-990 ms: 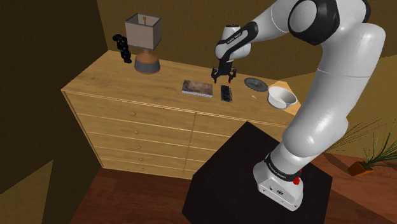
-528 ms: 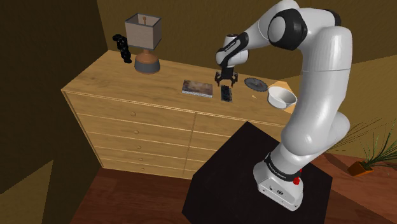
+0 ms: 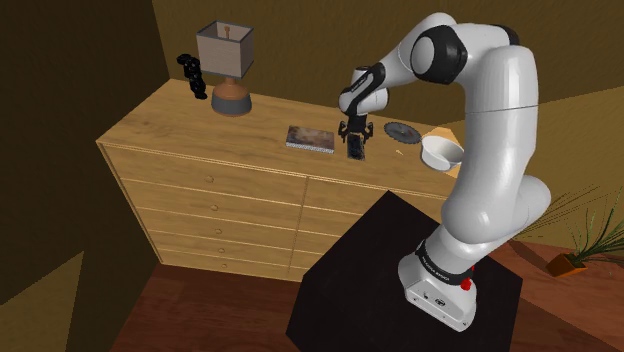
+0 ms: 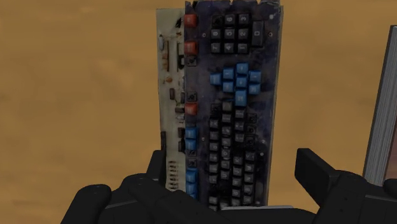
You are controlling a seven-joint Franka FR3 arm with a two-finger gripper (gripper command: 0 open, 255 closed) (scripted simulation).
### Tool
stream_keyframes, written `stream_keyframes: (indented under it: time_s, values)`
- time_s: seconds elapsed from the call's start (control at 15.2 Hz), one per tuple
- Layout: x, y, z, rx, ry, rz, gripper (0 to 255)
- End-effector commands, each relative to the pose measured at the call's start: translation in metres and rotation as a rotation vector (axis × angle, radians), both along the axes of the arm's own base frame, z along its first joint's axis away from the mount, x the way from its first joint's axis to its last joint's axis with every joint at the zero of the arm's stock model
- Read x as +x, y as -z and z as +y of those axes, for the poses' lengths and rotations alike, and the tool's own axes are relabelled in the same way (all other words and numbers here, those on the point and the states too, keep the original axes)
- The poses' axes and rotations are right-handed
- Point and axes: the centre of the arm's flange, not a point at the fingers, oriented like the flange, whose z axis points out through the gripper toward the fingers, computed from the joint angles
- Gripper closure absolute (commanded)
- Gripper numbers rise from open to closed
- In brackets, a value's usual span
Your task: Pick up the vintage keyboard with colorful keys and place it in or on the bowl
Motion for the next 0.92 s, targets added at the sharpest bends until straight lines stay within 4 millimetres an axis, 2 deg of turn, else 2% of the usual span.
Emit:
stream_keyframes:
  time_s: [0.0, 0.46, 0.53, 0.86]
  values:
    - [-0.001, 0.007, -0.0009, 0.0, 0.0, 0.0, 0]
    - [-0.0009, 0.007, -0.0009, 0.0, 0.0, 0.0, 0]
    - [-0.0009, 0.007, -0.0009, 0.0, 0.0, 0.0, 255]
    - [-0.0009, 0.007, -0.0009, 0.0, 0.0, 0.0, 255]
